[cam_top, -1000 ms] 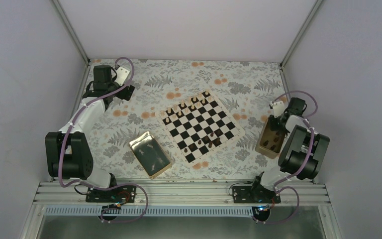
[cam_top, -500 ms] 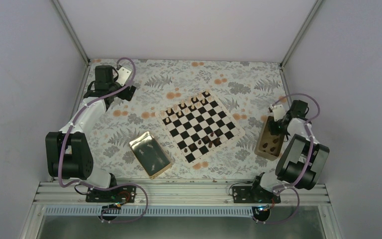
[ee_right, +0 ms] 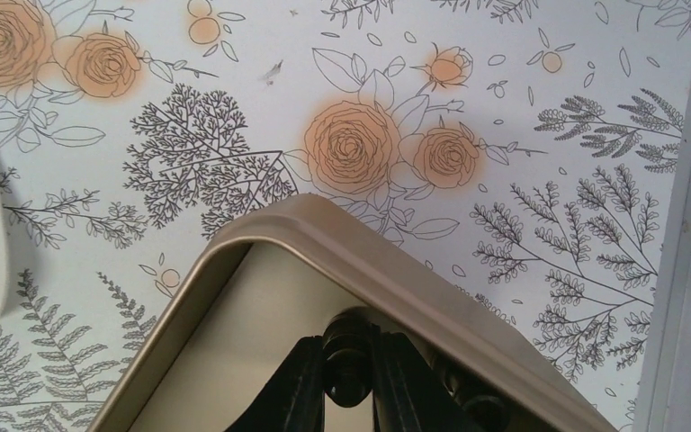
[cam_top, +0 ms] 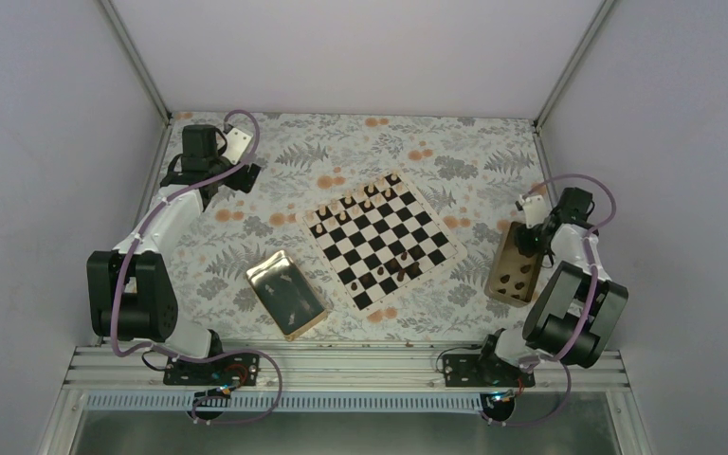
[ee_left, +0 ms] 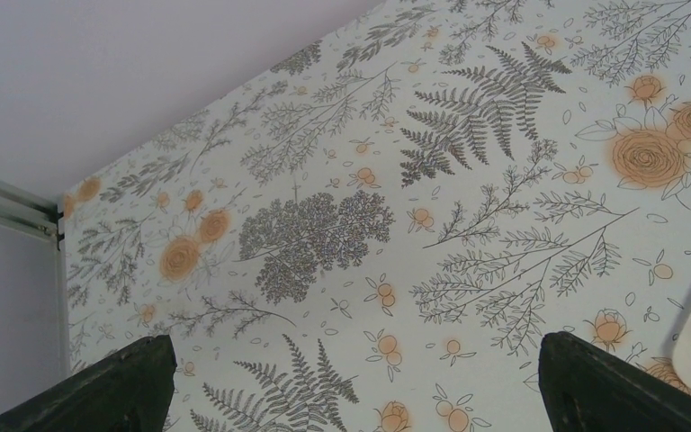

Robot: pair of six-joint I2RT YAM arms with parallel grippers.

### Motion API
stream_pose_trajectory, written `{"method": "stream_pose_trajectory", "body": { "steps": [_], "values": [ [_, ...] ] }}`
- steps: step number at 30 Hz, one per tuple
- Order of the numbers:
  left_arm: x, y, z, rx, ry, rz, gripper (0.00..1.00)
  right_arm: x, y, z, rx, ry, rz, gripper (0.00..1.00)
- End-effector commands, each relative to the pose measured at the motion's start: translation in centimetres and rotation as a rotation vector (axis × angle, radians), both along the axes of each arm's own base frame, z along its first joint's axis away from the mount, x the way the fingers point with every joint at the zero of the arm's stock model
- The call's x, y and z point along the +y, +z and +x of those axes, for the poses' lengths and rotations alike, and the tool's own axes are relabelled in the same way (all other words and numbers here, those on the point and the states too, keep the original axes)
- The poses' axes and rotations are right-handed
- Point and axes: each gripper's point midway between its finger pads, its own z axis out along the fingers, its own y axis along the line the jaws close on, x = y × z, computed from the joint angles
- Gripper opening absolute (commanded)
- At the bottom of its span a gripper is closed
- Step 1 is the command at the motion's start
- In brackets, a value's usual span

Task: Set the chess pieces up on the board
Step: Pick up the chess piece from the storage box.

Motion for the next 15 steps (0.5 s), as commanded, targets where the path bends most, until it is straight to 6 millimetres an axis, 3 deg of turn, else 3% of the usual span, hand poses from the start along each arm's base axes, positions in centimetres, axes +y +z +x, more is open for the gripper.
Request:
{"method": "stream_pose_trajectory", "body": {
  "steps": [1,8,15],
  "values": [
    [-0.1,1.5,0.3,-0.037,0.01,-0.006,1.0,-0.8,0.6,0.9,-0.031,0.001,-0.007,0.15],
    [-0.2,1.4,0.3,-0.028,0.005,-0.01,1.0,-0.1,-0.3,1.2,-0.005,0.022,0.058,0.15],
    [-0.2,1.3,0.1,-0.024,0.002,-0.008,1.0,0.5,1.2,1.7,0.026,0.07,0.139,0.15]
  ]
}}
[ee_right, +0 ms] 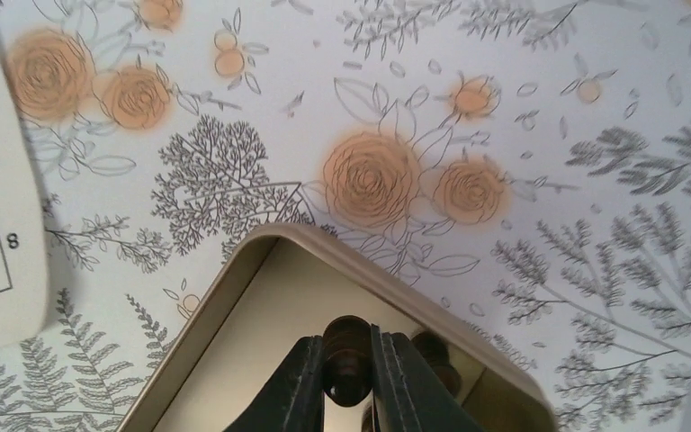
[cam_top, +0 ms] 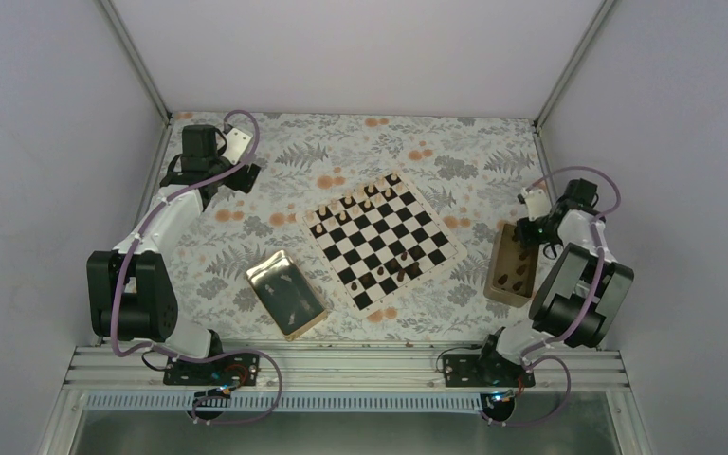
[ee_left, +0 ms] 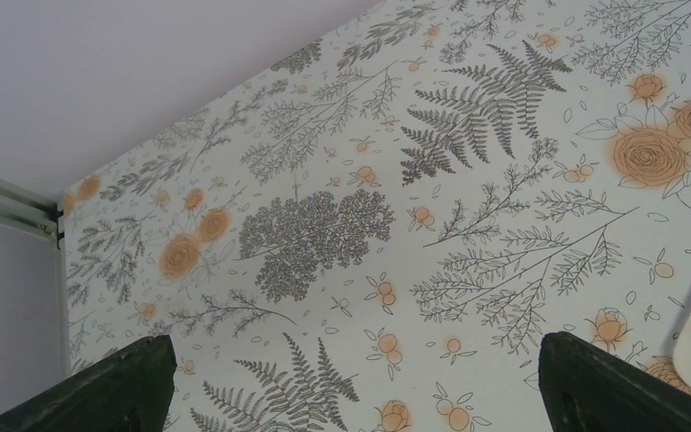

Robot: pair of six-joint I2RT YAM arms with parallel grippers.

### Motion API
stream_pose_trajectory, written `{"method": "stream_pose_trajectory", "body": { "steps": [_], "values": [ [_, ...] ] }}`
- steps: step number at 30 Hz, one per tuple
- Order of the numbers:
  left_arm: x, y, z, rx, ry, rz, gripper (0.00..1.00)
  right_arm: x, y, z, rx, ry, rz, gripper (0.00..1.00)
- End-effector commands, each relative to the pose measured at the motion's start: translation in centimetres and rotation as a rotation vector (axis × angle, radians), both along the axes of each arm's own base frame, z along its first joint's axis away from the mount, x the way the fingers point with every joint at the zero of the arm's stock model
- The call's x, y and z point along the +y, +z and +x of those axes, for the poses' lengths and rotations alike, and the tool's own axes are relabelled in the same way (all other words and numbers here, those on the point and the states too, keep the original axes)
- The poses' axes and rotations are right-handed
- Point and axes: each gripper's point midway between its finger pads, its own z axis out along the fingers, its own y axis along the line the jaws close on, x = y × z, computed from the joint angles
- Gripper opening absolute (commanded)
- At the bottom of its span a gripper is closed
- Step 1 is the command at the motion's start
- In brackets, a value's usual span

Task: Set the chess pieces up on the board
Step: Pick up the chess piece from the storage box.

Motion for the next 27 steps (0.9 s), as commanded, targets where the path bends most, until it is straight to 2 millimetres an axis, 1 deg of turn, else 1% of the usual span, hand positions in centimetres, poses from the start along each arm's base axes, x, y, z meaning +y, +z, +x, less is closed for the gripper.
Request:
{"method": "stream_pose_trajectory", "body": {
  "steps": [1,4,9,12,15,19,22,23,27],
  "values": [
    [-0.2,1.3,0.1,-0.025,0.001,-0.008,1.0,0.3,2.1,0.7,-0.027,0.041,0.043,0.15],
    [-0.2,1.1,0.1,-0.02,-0.002,-0.009,1.0,0.2,3.0,0.6,-0.021,0.046,0.037,0.15],
    [-0.4,1.1,0.2,-0.02,-0.004,-0.015,1.0,0.2,3.5,0.5,-0.017,0.05,0.033,0.15],
    [-0.3,1.1,0.2,-0.021,-0.003,-0.017,1.0,0.7,4.1,0.5,-0.039,0.055,0.048,0.15],
    [-0.3,1.2,0.2,-0.023,-0.002,-0.016,1.0,1.8,5.2,0.7,-0.056,0.077,0.048,0.15],
    [-0.3,1.2,0.4,-0.025,0.002,-0.016,1.0,4.7,6.9,0.9,-0.082,0.141,0.062,0.16],
    [-0.3,1.3,0.7,-0.022,0.005,-0.017,1.0,7.5,7.5,0.8,-0.078,0.202,0.067,0.16],
    [-0.3,1.4,0.9,-0.024,0.004,-0.018,1.0,8.8,7.6,0.8,-0.079,0.235,0.069,0.17],
    [-0.3,1.8,1.2,-0.034,0.006,-0.026,1.0,12.0,8.3,0.5,-0.093,0.316,0.076,0.17]
  ]
}}
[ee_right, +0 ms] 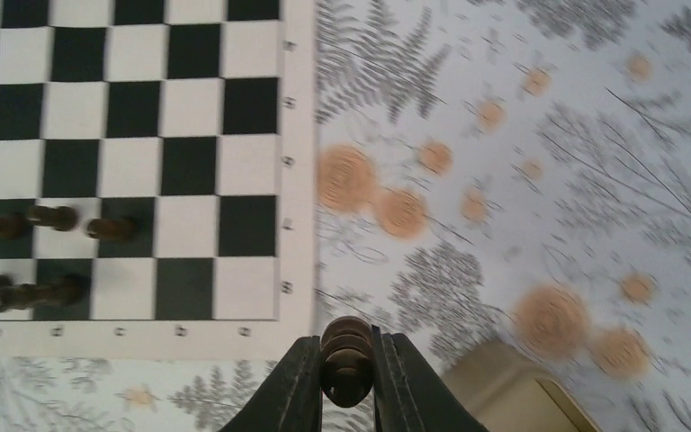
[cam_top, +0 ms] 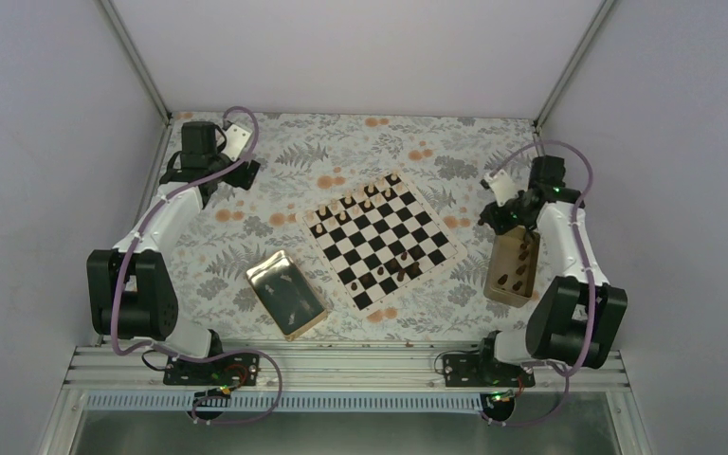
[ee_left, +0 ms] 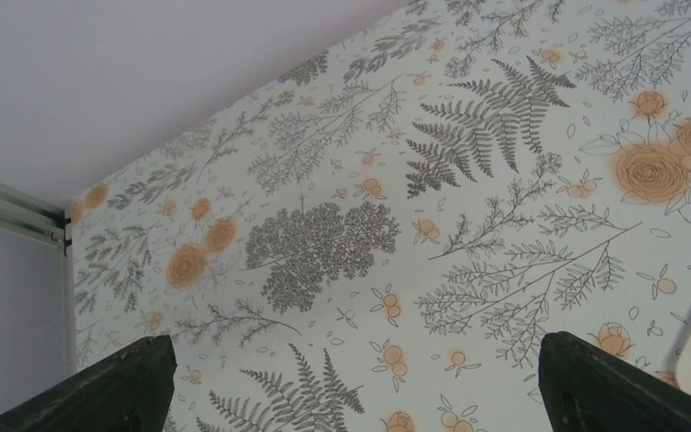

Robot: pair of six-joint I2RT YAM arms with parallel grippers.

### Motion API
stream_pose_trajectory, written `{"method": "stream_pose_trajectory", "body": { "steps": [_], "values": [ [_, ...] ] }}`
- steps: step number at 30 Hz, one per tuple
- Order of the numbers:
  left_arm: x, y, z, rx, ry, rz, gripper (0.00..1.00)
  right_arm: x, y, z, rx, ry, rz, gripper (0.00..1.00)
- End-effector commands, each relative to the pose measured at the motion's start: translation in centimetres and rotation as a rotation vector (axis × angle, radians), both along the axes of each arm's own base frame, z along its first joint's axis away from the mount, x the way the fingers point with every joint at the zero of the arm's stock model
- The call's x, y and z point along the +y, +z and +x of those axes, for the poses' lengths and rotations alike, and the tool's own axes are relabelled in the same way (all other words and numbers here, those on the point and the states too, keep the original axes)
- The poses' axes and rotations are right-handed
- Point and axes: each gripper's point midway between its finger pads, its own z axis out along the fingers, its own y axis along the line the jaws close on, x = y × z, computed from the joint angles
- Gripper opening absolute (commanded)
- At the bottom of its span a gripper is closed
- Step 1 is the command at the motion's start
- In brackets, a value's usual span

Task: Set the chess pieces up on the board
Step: Pick up the chess piece from the storage box, then place the chess piece on the chessboard.

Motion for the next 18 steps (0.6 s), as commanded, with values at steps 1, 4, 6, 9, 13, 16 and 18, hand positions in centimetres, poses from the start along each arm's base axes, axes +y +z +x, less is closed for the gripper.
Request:
{"method": "stream_pose_trajectory", "body": {
  "steps": [1,4,6,9,13,16,18],
  "values": [
    [-0.3,1.4,0.9,-0.027,0.003,-0.023,1.0,3.4,1.5,-0.4,-0.016,0.066,0.042,0.17],
    [-0.3,1.9,1.1,-0.036,0.007,-0.02,1.0,5.2,0.8,-0.9,-0.008,0.118,0.048,0.17],
    [-0.2,2.2,1.2,-0.04,0.01,-0.021,1.0,6.1,-0.2,-1.4,0.008,0.145,0.051,0.17],
    [-0.2,2.6,1.1,-0.049,0.017,-0.028,1.0,7.4,-1.6,-2.1,0.032,0.188,0.062,0.17],
    [-0.2,2.7,0.9,-0.051,0.025,-0.038,1.0,9.1,-3.1,-3.0,0.042,0.247,0.074,0.17],
    [-0.1,2.7,0.8,-0.051,0.031,-0.036,1.0,10.3,-4.2,-3.7,0.056,0.289,0.084,0.17],
    [0.0,2.7,0.7,-0.051,0.033,-0.029,1.0,10.9,-4.7,-4.0,0.062,0.308,0.087,0.17]
  ]
}}
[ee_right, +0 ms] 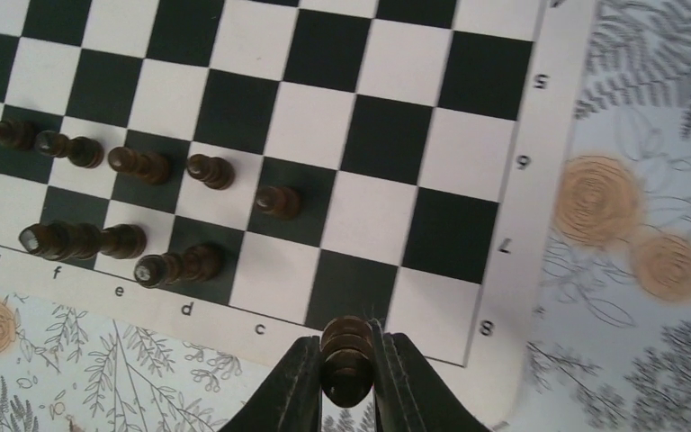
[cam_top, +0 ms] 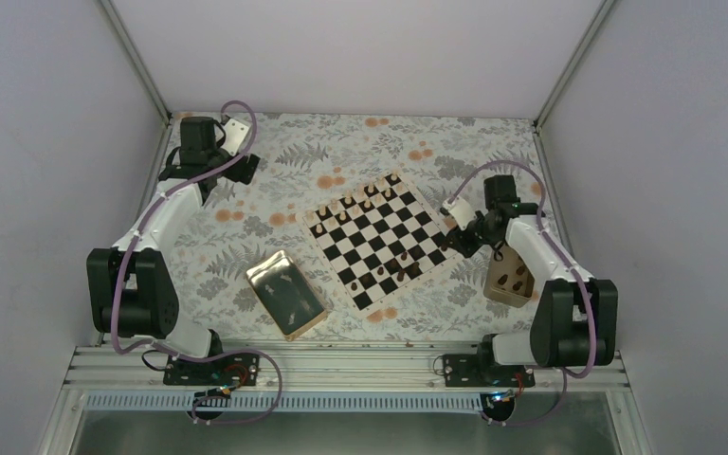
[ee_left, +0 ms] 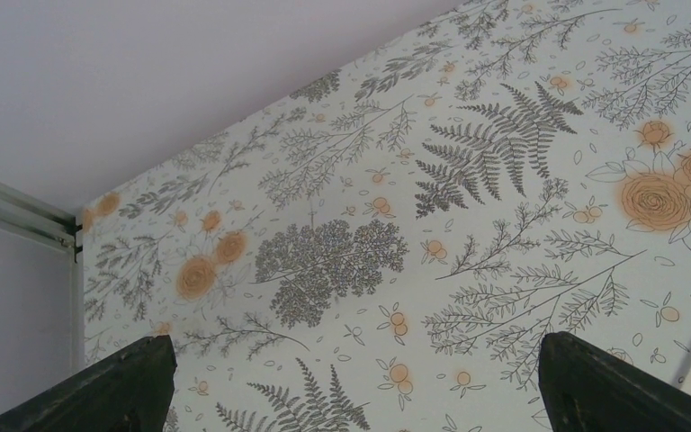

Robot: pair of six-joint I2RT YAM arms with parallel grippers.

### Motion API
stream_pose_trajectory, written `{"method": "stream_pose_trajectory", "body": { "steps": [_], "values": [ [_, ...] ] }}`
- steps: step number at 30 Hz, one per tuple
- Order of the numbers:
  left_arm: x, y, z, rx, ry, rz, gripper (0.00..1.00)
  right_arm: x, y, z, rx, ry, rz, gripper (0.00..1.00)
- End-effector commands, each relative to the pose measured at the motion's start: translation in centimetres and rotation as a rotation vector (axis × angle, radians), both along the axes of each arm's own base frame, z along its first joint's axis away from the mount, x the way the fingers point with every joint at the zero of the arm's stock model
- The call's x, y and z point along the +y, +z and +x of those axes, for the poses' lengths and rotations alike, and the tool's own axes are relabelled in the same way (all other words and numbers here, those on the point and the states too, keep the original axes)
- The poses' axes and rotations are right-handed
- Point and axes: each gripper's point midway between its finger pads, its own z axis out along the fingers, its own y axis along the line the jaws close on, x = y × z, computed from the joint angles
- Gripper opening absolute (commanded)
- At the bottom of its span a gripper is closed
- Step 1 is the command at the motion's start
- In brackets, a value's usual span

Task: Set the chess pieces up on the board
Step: Place the chess piece on the chessboard.

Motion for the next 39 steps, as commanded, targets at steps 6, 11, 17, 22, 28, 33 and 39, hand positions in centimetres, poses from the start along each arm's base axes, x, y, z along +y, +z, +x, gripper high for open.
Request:
{"method": "stream_pose_trajectory", "body": {
  "steps": [6,11,17,22,28,33,39],
  "values": [
    [0.1,1.5,-0.5,-0.024,0.019,-0.002,1.0,3.0,-1.1,-1.0,-0.021,0.104,0.032,0.18],
    [0.2,1.0,-0.5,-0.02,0.021,0.002,1.0,3.4,-1.9,-1.8,-0.016,0.132,0.017,0.17],
    [0.4,0.7,-0.6,-0.024,0.03,0.012,1.0,4.7,0.8,-1.9,-0.075,0.164,0.026,0.18],
    [0.3,0.8,-0.6,-0.025,0.025,0.009,1.0,6.4,2.1,-2.4,-0.08,0.205,0.011,0.18],
    [0.4,0.9,-0.6,-0.03,0.026,0.012,1.0,10.5,3.2,-4.1,-0.076,0.291,0.019,0.18],
    [0.4,0.7,-0.5,-0.026,0.027,0.012,1.0,13.0,3.2,-5.6,-0.051,0.362,0.019,0.18],
    [0.4,0.5,-0.4,-0.022,0.028,0.015,1.0,14.6,1.7,-6.9,-0.032,0.441,-0.021,0.18]
  ]
}}
